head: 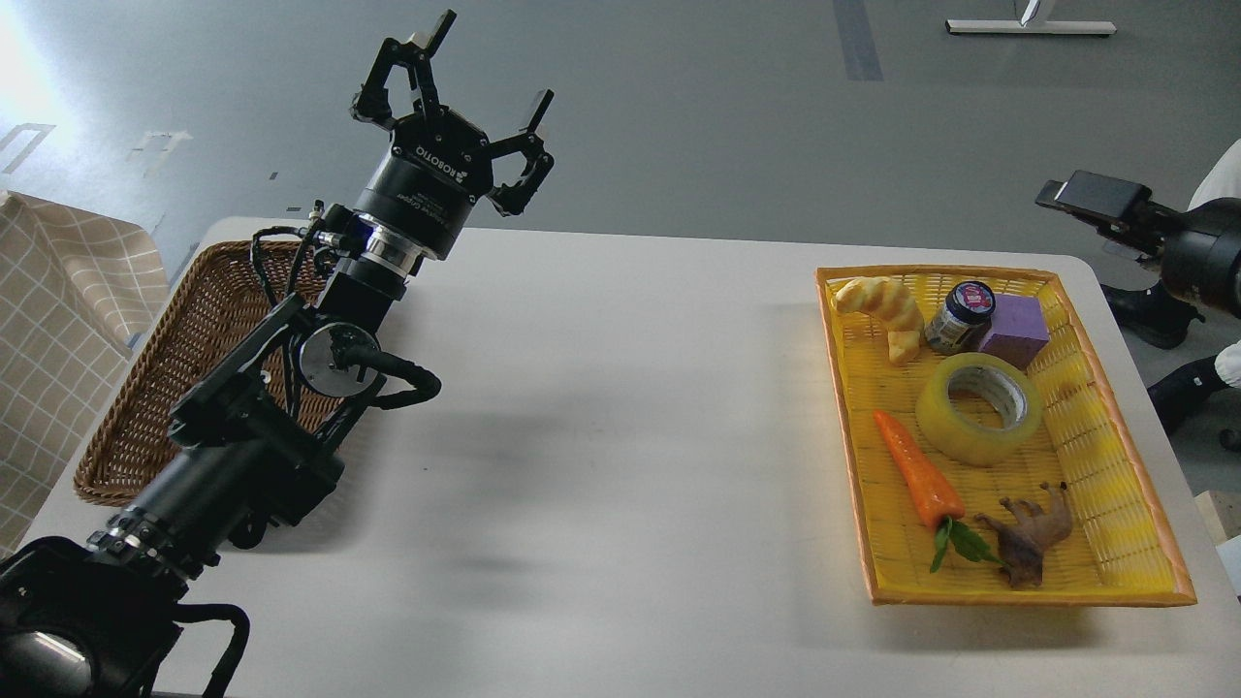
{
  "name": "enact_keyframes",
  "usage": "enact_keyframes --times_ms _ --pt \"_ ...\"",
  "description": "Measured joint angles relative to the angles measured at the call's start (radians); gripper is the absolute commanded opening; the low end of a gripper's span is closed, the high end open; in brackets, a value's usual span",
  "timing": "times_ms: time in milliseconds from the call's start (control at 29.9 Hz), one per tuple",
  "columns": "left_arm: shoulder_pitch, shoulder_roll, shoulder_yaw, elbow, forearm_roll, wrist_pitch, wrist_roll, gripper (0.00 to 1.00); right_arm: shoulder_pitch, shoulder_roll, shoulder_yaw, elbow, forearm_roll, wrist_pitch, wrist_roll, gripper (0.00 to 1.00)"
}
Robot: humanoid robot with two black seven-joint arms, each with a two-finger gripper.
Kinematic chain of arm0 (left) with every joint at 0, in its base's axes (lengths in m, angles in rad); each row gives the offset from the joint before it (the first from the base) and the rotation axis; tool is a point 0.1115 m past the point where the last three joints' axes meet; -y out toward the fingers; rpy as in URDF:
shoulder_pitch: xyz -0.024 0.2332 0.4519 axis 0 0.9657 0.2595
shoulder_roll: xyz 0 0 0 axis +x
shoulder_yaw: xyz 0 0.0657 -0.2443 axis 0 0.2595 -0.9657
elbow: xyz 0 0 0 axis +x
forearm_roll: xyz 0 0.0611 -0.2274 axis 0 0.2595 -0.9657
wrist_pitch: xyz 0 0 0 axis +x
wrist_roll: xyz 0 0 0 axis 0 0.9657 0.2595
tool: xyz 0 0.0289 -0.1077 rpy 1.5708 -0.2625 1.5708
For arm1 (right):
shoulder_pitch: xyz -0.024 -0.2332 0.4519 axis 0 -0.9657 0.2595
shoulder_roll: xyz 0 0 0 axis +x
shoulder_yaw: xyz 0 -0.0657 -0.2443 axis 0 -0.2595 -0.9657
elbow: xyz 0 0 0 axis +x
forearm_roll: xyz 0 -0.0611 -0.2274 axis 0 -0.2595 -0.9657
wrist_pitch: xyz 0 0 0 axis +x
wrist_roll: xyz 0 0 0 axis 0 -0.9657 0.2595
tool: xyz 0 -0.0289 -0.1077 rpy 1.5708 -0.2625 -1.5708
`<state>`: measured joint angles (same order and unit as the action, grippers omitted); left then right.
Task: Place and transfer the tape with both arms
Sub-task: 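Move the right gripper toward the yellow tape roll in the tray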
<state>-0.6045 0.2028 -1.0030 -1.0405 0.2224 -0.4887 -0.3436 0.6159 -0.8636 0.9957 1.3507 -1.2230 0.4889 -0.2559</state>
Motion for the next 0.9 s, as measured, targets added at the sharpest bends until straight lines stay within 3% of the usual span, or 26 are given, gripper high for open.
enact_keyframes --times_ms 902 --pt "0.002 0.001 -0.003 0.000 0.000 0.000 0.000 0.98 -0.028 -0.037 0.005 0.005 -0.043 0.000 -0.011 1.00"
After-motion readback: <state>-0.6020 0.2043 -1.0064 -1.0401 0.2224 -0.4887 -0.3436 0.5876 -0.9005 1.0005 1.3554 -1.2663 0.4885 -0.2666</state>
